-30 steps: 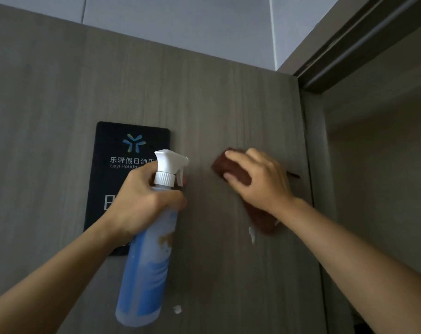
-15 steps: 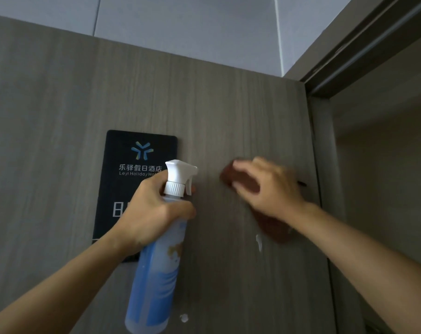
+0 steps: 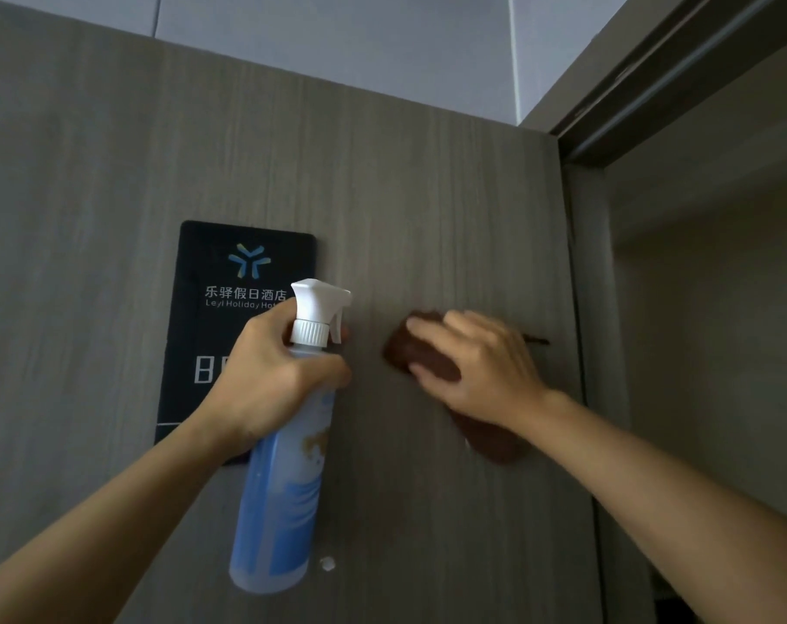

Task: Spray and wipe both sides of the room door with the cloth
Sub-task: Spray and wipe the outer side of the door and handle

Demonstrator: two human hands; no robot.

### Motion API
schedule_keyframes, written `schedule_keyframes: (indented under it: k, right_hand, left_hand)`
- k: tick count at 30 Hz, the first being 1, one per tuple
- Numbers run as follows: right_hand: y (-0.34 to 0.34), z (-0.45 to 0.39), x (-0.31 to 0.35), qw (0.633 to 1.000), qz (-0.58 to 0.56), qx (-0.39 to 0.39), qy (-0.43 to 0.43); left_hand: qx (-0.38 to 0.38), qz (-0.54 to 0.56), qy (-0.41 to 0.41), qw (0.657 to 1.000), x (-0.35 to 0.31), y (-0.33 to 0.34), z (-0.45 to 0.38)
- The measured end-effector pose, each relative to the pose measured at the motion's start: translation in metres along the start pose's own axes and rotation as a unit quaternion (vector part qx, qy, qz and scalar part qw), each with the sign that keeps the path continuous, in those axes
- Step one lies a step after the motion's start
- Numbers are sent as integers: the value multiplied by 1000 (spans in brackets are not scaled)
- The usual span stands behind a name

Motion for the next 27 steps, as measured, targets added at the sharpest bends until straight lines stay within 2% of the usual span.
schedule_keyframes:
  k: [2,4,8,10,12,15,17,18,19,21,23,24,25,27]
  right_hand:
    - [1,17,6,997,-2,31,-65]
    - [-3,8,-17,997,8,51,-55]
    - [-16,-44,-88,990,54,22,130]
    - [-14,-54,-90,984,66,7,167]
    - [-12,-47,-62,990,56,-2,129]
    - [-4,-13,-6,998,25,49,-31]
    - [0,-2,-2,989,28,97,-109]
    - [-1,-5,-11,988,33,104,-111]
    - [-4,-13,-23,991,39,95,-86]
    - [-17,-37,-58,997,48,43,31]
    - [-20,-52,-78,988,64,11,140]
    - [-18,-53,-74,985,62,-2,162]
    - [-15,-50,-64,986,46,-13,161]
    - [-7,-31,-29,997,2,0,73]
  left_hand:
    - [0,-2,1,1000,0,1,1]
    - [-1,-8,-2,1000,1,1,2]
    - [-7,-12,-5,1000,4,-1,2]
    - [-9,-13,-5,1000,4,-1,2]
    - [-9,-14,-4,1000,4,0,1]
    - [-7,-17,-7,1000,4,1,1]
    - [-7,-21,-6,1000,3,1,1]
    - [-6,-24,-4,1000,2,1,2]
    - [-6,-26,-3,1000,2,2,2]
    - [-4,-29,-4,1000,2,2,2]
    - [-7,-29,-11,1000,3,1,2]
    - [-8,-27,-14,1000,4,1,2]
    - [-8,-25,-16,1000,3,1,2]
    - [-9,-18,-17,1000,3,1,2]
Point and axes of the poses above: each hand's wrist, its own z-axis away from the middle knuckle, its own y-axis out of the palm, x = y × z, the point moved 10 cm from there along -z, towards the middle knuckle, and after that the axes turned 5 degrees about -y, right-handed, at the moved point
